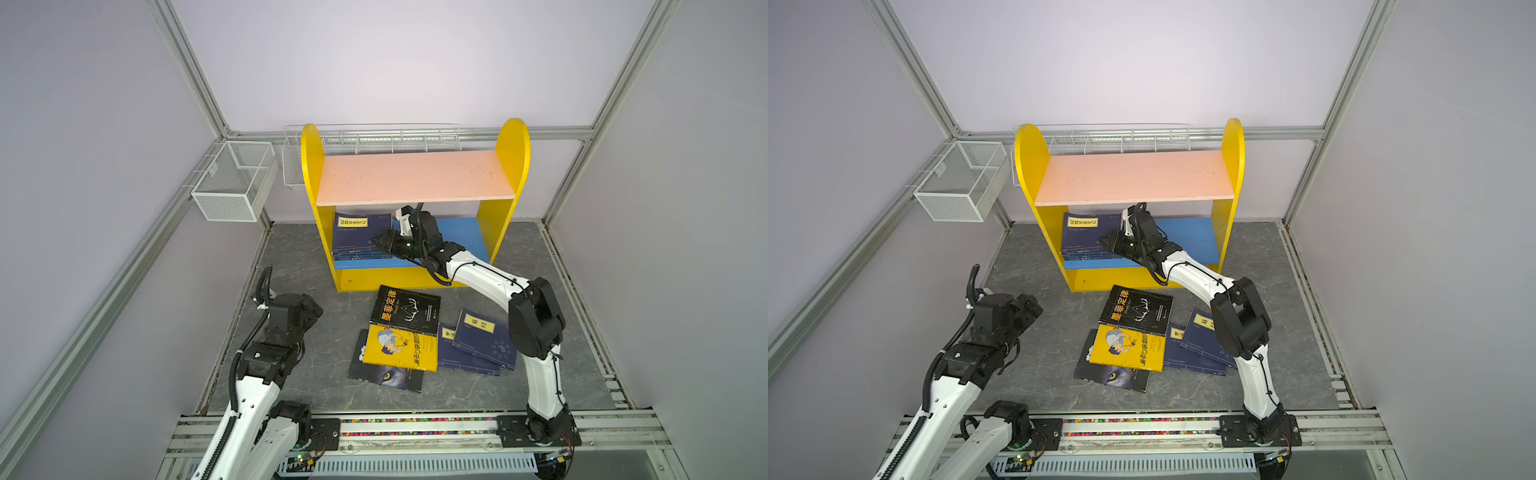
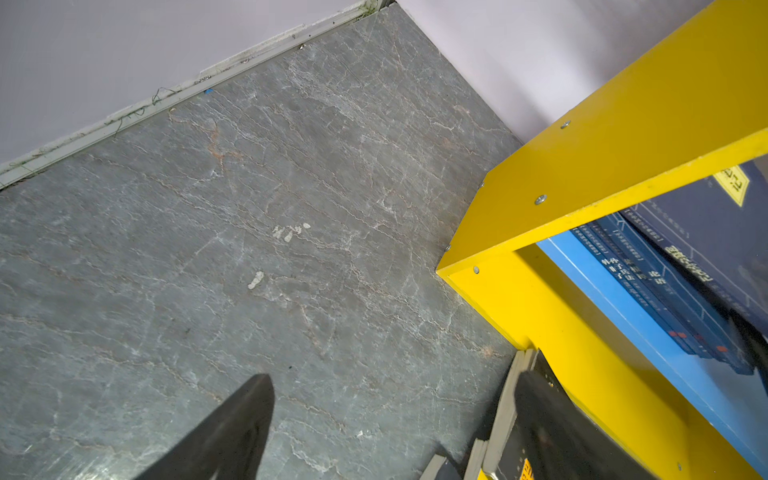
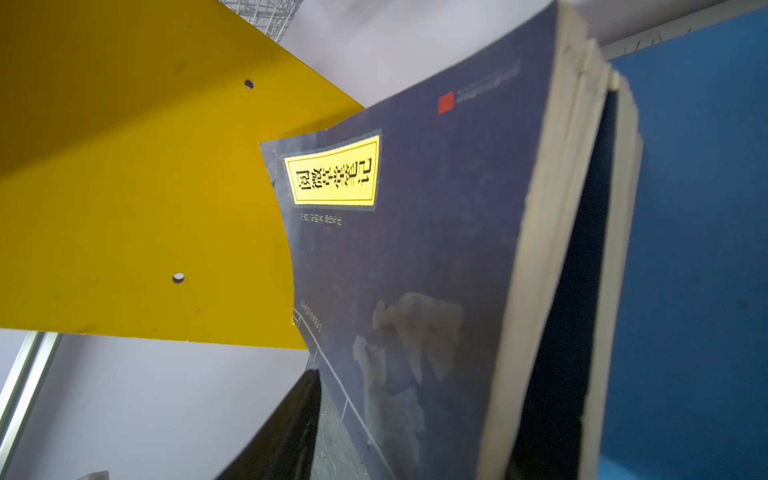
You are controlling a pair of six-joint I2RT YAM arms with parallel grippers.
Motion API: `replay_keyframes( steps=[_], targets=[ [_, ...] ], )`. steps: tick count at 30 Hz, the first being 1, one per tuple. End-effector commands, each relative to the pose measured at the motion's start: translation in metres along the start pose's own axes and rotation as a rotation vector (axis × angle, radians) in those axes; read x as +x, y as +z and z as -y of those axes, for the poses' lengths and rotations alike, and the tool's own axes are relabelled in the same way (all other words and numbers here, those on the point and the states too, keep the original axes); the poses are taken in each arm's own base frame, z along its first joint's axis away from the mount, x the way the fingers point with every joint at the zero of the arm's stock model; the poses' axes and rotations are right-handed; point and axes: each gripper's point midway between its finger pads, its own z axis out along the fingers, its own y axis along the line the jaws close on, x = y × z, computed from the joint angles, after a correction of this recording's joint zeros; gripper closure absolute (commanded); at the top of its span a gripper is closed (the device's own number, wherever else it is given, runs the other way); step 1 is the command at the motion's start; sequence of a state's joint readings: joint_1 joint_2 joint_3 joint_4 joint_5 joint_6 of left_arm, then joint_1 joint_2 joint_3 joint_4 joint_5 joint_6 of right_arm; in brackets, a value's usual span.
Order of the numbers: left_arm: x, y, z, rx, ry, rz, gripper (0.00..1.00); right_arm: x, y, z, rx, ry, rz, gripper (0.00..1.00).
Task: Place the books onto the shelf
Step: 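Press the dark-blue book down onto the shelf stack with the right gripper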
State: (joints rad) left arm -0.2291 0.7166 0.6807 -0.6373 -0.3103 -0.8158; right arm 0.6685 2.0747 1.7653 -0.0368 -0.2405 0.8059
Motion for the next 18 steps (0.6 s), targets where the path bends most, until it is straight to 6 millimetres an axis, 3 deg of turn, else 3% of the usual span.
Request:
replay_keyframes(
  steps=[1,8,18],
  targets=[
    [0.005,0.001,-0.005,-0.011,-0.015,-0.015,0.09,-0.022,-0.024,-0.018,0.044,-0.107,0.04,0.37],
    [0.006,0.002,-0.003,0.0,-0.019,-0.022,0.09,-0.028,-0.04,-0.013,0.146,-0.21,0.037,0.27],
    [0.008,0.005,-0.002,0.001,-0.017,-0.029,0.09,-0.016,-0.07,-0.004,0.214,-0.488,-0.006,0.19]
  ],
)
